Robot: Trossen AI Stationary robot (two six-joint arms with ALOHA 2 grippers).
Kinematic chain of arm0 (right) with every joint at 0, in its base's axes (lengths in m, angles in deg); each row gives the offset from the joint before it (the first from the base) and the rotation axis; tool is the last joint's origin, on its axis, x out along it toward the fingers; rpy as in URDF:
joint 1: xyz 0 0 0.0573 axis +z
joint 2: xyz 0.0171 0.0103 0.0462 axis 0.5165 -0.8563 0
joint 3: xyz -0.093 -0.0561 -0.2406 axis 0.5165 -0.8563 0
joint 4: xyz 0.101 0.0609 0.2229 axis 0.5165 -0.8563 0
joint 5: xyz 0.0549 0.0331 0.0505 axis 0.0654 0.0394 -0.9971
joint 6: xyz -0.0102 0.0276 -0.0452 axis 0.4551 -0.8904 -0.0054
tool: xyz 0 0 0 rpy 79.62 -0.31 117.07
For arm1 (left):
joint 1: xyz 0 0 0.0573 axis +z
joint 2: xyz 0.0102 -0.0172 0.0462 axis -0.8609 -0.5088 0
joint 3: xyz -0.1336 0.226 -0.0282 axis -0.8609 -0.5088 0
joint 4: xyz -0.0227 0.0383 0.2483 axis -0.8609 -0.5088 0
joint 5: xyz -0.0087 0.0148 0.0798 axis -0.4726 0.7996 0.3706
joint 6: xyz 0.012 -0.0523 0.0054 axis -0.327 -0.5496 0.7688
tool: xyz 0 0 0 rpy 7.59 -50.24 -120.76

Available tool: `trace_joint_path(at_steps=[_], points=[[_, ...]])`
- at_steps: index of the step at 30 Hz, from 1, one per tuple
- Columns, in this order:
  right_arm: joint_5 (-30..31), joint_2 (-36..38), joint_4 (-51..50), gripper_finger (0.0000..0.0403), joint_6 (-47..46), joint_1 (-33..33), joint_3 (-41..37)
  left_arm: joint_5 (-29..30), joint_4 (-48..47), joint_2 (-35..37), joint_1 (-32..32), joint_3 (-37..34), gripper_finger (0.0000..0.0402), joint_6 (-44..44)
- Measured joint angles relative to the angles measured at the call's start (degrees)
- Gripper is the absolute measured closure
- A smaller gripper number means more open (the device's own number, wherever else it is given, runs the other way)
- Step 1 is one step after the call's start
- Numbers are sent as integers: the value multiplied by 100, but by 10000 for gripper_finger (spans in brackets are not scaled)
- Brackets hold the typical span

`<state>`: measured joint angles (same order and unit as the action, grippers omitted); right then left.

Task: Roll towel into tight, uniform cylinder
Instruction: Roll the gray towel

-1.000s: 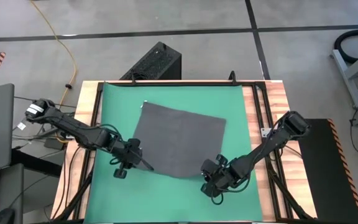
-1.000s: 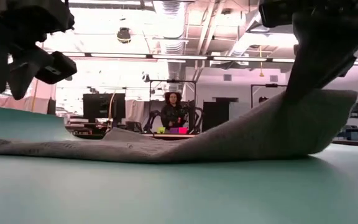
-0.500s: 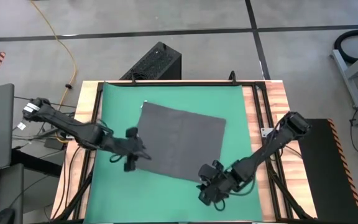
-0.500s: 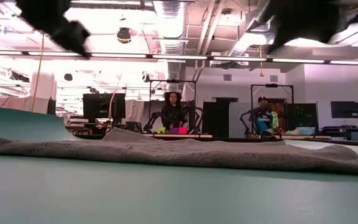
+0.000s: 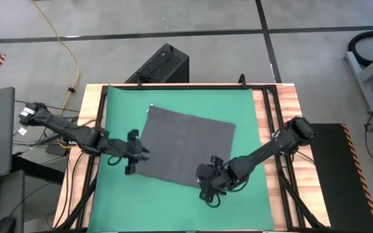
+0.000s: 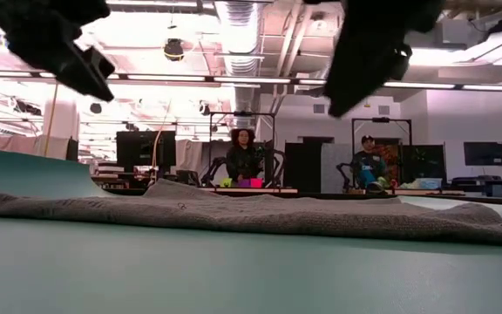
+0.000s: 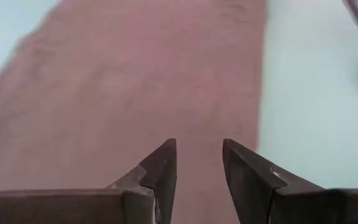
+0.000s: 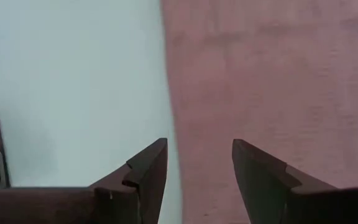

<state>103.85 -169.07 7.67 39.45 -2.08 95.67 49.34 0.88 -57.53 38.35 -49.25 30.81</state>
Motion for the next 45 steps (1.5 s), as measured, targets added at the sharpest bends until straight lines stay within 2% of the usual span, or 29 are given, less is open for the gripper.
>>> trace_joint_path(at_steps=[6,9,14,20,28,35,39,45], points=[[-145,-595,-122,198,-10,107,49,345,1027,-813,-228,-204,283,15],[-159,-763,-121,199,-268,185,49,303,1654,-1228,-231,-196,283,178],[-155,-836,-192,209,-600,373,23,244,2520,-1922,-237,-194,283,286],[-151,-845,-264,218,-908,554,18,-131,4531,-3103,-456,-185,283,724],[-149,-846,-207,221,-1224,707,18,9,5820,-4185,-443,-189,291,862],[-143,-833,-401,221,-1265,776,122,-37,5905,-5036,-443,51,348,798],[-129,-831,-765,221,-1262,776,189,-134,5895,-5144,-424,110,370,801],[-121,-831,-1027,221,-1258,792,195,-193,5756,-5146,-424,106,382,750]])
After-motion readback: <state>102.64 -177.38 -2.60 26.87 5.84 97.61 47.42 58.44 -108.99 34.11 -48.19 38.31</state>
